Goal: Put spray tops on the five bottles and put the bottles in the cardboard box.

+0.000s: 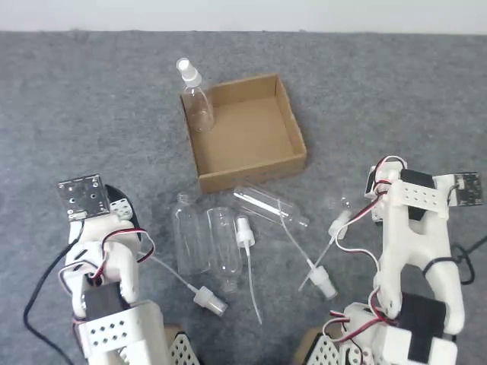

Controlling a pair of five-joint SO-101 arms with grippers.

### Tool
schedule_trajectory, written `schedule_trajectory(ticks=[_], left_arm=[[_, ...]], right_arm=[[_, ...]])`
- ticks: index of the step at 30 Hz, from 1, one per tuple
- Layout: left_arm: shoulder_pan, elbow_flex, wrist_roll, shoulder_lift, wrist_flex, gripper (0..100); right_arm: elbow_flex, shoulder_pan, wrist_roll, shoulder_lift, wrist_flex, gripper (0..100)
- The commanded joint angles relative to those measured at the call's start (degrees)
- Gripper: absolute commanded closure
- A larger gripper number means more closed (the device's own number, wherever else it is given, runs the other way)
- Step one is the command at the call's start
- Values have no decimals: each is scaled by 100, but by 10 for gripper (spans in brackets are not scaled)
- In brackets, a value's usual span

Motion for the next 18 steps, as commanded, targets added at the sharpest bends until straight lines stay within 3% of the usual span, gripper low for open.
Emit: schedule_trajectory(ticks=[1, 18], left_arm=[[-18, -92, -70, -97, -185, 987], [-18, -92, -70, -97, -185, 987]], right_arm=[[-53, 110, -79, 127, 75, 827], [-870, 198, -105, 136, 2105, 827]])
